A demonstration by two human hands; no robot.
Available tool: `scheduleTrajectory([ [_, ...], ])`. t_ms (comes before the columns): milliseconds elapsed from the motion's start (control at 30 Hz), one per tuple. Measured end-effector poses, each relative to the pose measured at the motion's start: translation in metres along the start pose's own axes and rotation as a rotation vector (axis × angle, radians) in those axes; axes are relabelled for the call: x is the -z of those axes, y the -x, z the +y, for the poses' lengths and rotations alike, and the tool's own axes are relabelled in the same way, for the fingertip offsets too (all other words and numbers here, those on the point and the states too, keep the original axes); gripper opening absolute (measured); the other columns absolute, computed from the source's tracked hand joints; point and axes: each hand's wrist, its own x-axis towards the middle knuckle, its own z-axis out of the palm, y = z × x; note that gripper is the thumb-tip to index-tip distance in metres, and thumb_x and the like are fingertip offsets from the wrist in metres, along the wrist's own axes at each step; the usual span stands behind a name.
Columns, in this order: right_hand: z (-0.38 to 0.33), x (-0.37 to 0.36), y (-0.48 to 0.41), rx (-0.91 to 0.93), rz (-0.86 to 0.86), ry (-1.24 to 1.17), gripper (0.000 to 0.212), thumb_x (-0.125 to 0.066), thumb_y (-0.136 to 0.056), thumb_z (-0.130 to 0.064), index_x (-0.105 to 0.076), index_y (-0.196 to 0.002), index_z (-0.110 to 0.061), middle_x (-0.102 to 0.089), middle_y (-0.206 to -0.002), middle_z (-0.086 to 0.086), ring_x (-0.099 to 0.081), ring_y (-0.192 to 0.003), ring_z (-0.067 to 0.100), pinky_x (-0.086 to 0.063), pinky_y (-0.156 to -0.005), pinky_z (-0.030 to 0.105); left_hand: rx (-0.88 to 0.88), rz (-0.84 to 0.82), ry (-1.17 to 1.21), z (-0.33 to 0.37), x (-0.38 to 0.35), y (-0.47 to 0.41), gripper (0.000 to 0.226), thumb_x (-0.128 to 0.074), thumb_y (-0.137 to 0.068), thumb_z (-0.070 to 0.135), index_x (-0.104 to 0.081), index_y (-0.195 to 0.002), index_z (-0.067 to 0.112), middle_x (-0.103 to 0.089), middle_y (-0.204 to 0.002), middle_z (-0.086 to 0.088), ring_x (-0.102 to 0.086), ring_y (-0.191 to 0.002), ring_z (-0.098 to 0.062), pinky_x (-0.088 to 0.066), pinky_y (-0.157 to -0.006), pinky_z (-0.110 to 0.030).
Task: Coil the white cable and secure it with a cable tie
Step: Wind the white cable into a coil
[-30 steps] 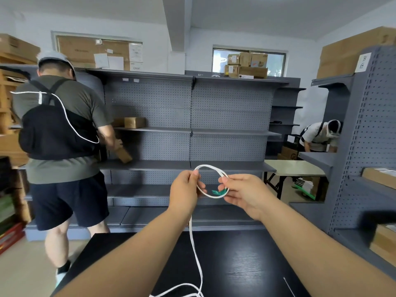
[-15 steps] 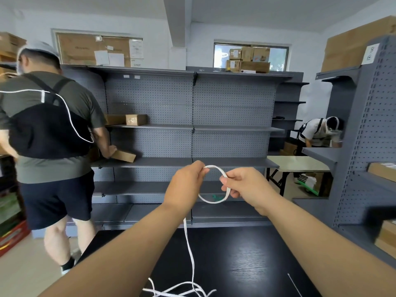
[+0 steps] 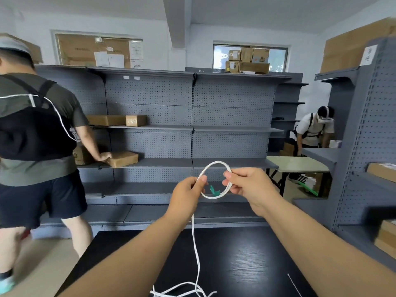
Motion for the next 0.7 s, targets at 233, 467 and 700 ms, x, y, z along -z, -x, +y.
scheduleTrajectory([
  [233, 0.001, -0.001, 0.002, -0.010, 0.008, -0.059, 0.006, -0.063, -0.086, -0.006, -0.068, -0.084, -0.008, -0.066, -0.070, 0.010, -0.059, -0.055, 0.007, -0.048, -0.051, 0.013, 0.078, -0.015, 0.289, 0.004, 0.000, 0.003, 0.027, -0.051, -0.094, 0.030, -0.064, -0.075, 0.017, -0.054, -0.068, 0.003, -0.047, -0.065, -0.012, -0.041, -0.068, -0.023],
  [467, 0.004, -0.014, 0.006, 0.056, 0.085, -0.094, 0.009, -0.060, -0.089, -0.008, -0.068, -0.088, -0.012, -0.067, -0.073, 0.005, -0.059, -0.070, 0.013, -0.048, -0.056, 0.014, 0.069, 0.122, 0.218, 0.009, -0.015, 0.000, 0.030, -0.041, -0.098, 0.032, -0.053, -0.074, 0.017, -0.060, -0.068, 0.000, -0.056, -0.067, -0.017, -0.051, -0.077, -0.040],
  [700, 0.005, -0.025, 0.011, 0.080, 0.111, -0.169, 0.009, -0.059, -0.089, -0.005, -0.066, -0.091, -0.010, -0.065, -0.068, 0.002, -0.061, -0.068, 0.009, -0.050, -0.059, 0.016, -0.006, 0.352, 0.170, 0.016, -0.024, 0.003, 0.029, -0.038, -0.099, 0.031, -0.052, -0.082, 0.011, -0.051, -0.064, 0.005, -0.050, -0.060, -0.013, -0.043, -0.059, -0.021],
])
